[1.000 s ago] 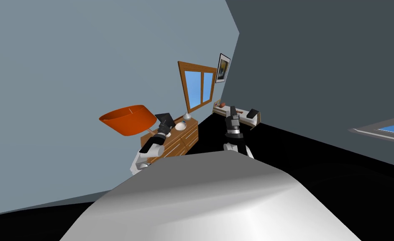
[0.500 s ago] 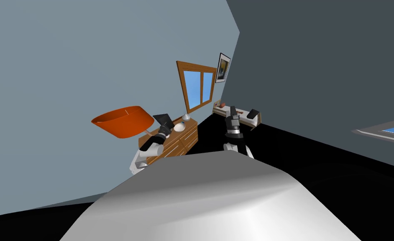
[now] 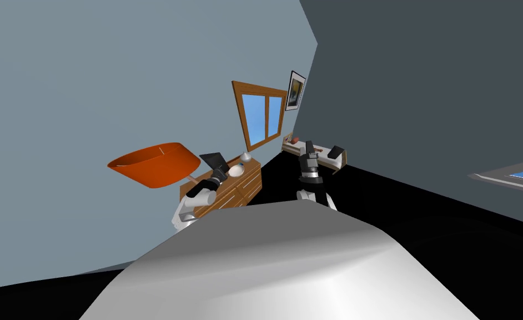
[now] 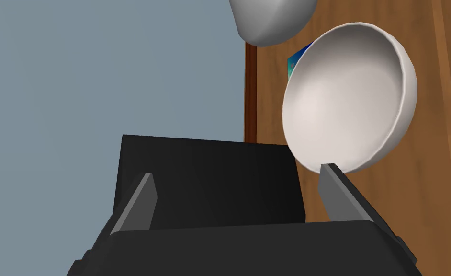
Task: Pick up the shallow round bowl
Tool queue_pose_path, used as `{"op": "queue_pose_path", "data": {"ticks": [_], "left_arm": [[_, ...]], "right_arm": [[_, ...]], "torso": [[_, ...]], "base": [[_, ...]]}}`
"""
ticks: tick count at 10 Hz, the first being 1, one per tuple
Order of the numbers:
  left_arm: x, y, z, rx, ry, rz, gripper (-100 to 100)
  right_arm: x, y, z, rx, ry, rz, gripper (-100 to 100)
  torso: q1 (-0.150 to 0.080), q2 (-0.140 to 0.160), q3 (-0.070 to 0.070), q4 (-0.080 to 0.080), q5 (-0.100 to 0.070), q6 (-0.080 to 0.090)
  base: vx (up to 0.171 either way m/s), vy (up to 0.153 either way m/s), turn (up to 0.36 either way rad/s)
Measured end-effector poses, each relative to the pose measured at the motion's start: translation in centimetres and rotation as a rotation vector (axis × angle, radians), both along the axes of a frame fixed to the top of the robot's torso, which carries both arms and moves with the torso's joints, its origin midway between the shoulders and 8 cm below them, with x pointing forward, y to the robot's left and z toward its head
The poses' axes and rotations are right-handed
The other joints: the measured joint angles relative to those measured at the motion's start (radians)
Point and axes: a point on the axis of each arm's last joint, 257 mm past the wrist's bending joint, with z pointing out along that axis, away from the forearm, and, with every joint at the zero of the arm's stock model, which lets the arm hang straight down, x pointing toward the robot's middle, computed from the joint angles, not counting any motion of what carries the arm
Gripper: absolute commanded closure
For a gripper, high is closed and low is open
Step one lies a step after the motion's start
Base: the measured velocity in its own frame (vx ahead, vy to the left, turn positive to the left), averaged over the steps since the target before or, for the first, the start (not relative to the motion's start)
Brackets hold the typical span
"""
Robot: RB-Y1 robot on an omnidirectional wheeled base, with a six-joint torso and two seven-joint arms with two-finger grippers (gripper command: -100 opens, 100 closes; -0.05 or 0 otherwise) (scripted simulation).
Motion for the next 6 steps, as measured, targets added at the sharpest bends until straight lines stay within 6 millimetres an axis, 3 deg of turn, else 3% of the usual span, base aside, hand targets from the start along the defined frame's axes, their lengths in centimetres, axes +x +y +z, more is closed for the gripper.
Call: {"op": "queue_pose_path", "data": {"ticks": [6], "left_arm": [[-1.1, 1.5, -3.4, -0.052, 0.153, 0.038, -100]], "right_arm": [[0.0, 0.0, 0.0, 0.000, 0.000, 0.000, 0]], "torso": [[0.000, 0.000, 0.000, 0.000, 0.000, 0.000]], "base": [[0.056, -0.041, -0.008]]}}
